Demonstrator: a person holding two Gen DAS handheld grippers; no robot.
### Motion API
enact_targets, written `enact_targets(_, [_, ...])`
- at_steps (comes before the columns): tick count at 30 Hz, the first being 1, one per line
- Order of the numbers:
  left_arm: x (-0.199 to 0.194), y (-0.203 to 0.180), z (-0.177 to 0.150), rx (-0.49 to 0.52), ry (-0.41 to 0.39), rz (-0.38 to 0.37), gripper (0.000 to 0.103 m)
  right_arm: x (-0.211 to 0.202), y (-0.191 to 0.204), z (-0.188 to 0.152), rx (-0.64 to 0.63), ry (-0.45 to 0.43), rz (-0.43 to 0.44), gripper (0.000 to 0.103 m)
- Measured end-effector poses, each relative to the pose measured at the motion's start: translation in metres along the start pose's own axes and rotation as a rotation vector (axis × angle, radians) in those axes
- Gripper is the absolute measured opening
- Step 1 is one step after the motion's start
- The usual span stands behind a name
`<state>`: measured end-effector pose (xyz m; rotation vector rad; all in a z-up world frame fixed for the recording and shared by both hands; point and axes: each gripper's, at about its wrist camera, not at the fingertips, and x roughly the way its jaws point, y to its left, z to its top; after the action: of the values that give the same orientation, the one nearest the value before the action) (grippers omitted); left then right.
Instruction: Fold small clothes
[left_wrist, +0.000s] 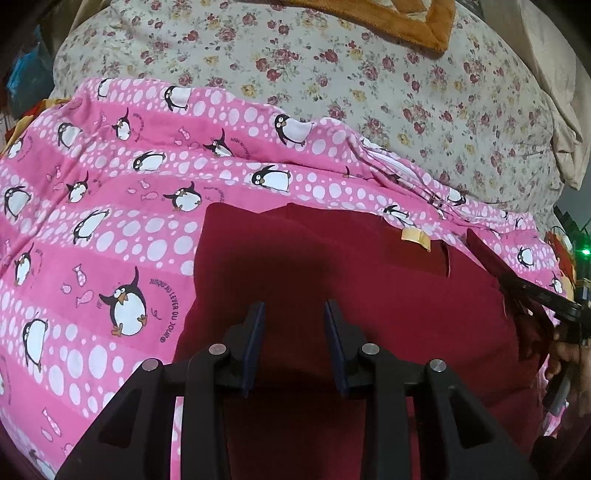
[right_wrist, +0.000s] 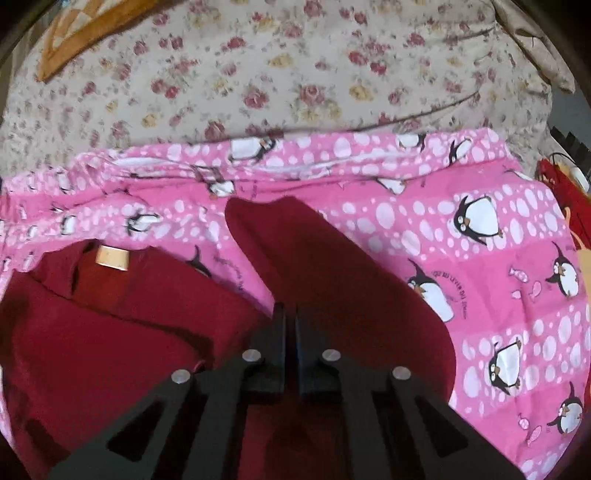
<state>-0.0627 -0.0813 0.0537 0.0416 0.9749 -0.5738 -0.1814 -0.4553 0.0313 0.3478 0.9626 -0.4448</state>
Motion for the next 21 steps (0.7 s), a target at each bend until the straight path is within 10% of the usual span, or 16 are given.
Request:
enact_targets(8, [-0.009, 0.011, 0.003, -0.09, -0.016, -0.106, 0.011, -0.082, 0.037, -0.016, -0.064, -0.109, 0.25, 0.004])
enact_targets(13, [-0.004, 0.011, 0.001, -0.145, 0.032, -0.238, 0.011, -0.078, 0.094, -0.063, -0.189, -0.015, 0.367, 0.006])
enact_targets(21, [0.003, -0.021, -0.002, -0.099, 0.072, -0.317, 0.012, -0.083, 0.08, -0.102, -0.132, 0.041, 0.367, 0.036])
